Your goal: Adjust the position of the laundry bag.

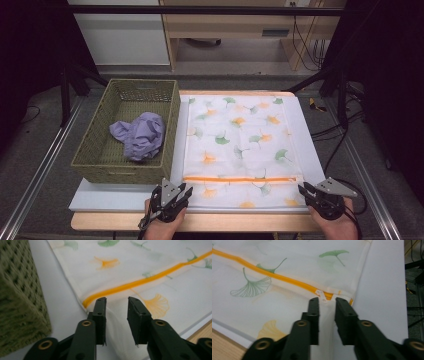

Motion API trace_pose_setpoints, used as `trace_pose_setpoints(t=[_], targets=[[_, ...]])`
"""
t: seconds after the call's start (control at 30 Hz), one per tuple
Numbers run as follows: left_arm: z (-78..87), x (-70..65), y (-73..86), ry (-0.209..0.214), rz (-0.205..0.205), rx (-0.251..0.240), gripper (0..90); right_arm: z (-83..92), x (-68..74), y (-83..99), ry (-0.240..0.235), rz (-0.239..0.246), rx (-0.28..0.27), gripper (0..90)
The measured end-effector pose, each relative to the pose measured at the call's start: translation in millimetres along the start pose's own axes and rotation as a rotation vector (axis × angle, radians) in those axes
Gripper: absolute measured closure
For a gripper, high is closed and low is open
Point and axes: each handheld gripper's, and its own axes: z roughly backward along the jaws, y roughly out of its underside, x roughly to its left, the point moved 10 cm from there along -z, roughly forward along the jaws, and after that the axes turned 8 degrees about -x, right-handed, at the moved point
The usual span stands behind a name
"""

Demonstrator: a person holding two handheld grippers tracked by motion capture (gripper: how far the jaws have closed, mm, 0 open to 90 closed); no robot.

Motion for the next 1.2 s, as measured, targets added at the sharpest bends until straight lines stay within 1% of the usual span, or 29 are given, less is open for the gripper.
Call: trace_pose_setpoints(t=[0.03,0.07,0.1,0.13,0.17,0.2,0.23,0.27,0.3,0.33,0.37,0.4,0.47,0.53,0.57,0.6,0.67,0.73,0.77,0.8,0.87,0.9,0.93,0.97,1.0,1.03,1.1,1.13,1.2], targets=[[0.7,-3.1,-4.3,0.001,0.001,-0.017,55.4,0.3,-0.8,-3.4,0.009,-0.020,-0.018,54.2],[0.8,-5.2,-5.7,0.005,-0.003,-0.023,52.8,0.2,-1.8,-4.7,0.020,-0.021,-0.025,49.5],[0.8,-5.2,-5.7,0.005,-0.003,-0.023,50.7,0.2,-1.8,-4.7,0.020,-0.021,-0.025,49.5],[0.2,-9.8,-6.9,0.014,-0.009,-0.029,47.4,0.6,-4.0,-7.2,0.040,-0.022,-0.038,42.1],[0.2,-9.8,-6.9,0.014,-0.009,-0.029,45.0,0.6,-4.0,-7.2,0.040,-0.022,-0.038,42.1],[-0.8,-13.9,-7.1,0.021,-0.003,-0.032,41.7,1.1,-5.4,-9.1,0.054,-0.009,-0.049,37.0],[-0.8,-13.9,-7.1,0.021,-0.003,-0.032,39.3,1.5,-5.6,-9.6,0.061,-0.005,-0.053,35.0],[-1.1,-16.1,-7.4,0.029,0.001,-0.035,39.3,1.5,-5.6,-9.6,0.061,-0.005,-0.053,35.0],[-1.3,-18.8,-8.0,0.038,-0.007,-0.038,36.4,1.9,-6.5,-11.0,0.068,0.001,-0.064,32.6],[-0.7,-20.5,-10.6,0.043,-0.012,-0.047,32.2,3.3,-8.7,-13.3,0.085,-0.005,-0.075,27.9],[-0.7,-20.5,-10.6,0.043,-0.012,-0.047,30.3,3.3,-8.7,-13.3,0.085,-0.005,-0.075,27.9],[0.4,-21.1,-14.1,0.047,-0.010,-0.056,27.8,4.3,-12.1,-15.0,0.100,-0.010,-0.085,22.1],[1.1,-21.8,-14.5,0.045,-0.001,-0.055,24.8,4.9,-14.8,-14.3,0.110,-0.010,-0.080,17.4],[1.0,-21.6,-14.2,0.044,-0.004,-0.052,20.7,5.0,-17.0,-14.5,0.116,-0.011,-0.083,12.7],[0.6,-22.0,-14.0,0.045,0.003,-0.049,18.2,4.8,-17.9,-14.3,0.113,-0.012,-0.080,11.4],[-0.4,-23.1,-15.8,0.053,0.017,-0.056,16.3,5.1,-17.4,-14.2,0.106,-0.019,-0.078,11.2],[0.6,-23.4,-17.3,0.058,0.007,-0.061,12.6,5.9,-17.8,-16.1,0.109,-0.002,-0.083,11.4],[1.2,-26.0,-19.3,0.079,-0.004,-0.071,8.5,6.8,-16.8,-19.4,0.112,0.008,-0.093,13.3],[1.2,-26.0,-19.3,0.079,-0.004,-0.071,7.4,6.8,-16.8,-19.4,0.112,0.008,-0.093,13.3],[1.8,-26.4,-21.4,0.078,-0.005,-0.078,6.8,7.9,-16.7,-21.2,0.123,0.034,-0.096,15.3],[2.3,-26.4,-24.1,0.076,-0.013,-0.086,6.8,9.9,-17.7,-21.7,0.131,0.041,-0.098,16.0],[2.7,-29.2,-25.6,0.087,0.010,-0.094,6.9,11.4,-18.8,-22.1,0.134,0.037,-0.102,18.2],[2.8,-30.6,-25.7,0.096,0.016,-0.094,6.9,12.9,-19.0,-21.6,0.127,0.030,-0.102,20.1],[2.6,-32.7,-25.5,0.101,0.026,-0.093,6.9,14.5,-20.0,-21.4,0.132,0.027,-0.106,19.8],[2.6,-32.7,-25.5,0.101,0.026,-0.093,7.0,16.0,-21.9,-21.3,0.145,0.030,-0.112,19.7],[2.3,-37.1,-26.8,0.115,0.041,-0.099,7.2,17.5,-24.1,-21.5,0.155,0.032,-0.120,19.9],[2.6,-38.5,-27.1,0.121,0.036,-0.097,7.8,18.3,-25.6,-22.1,0.162,0.027,-0.129,20.5],[3.3,-40.3,-27.9,0.126,0.017,-0.091,7.8,18.4,-26.2,-22.8,0.164,0.029,-0.135,21.8],[5.9,-39.5,-29.1,0.126,0.013,-0.096,8.2,18.0,-26.1,-25.2,0.161,0.035,-0.147,25.4]])
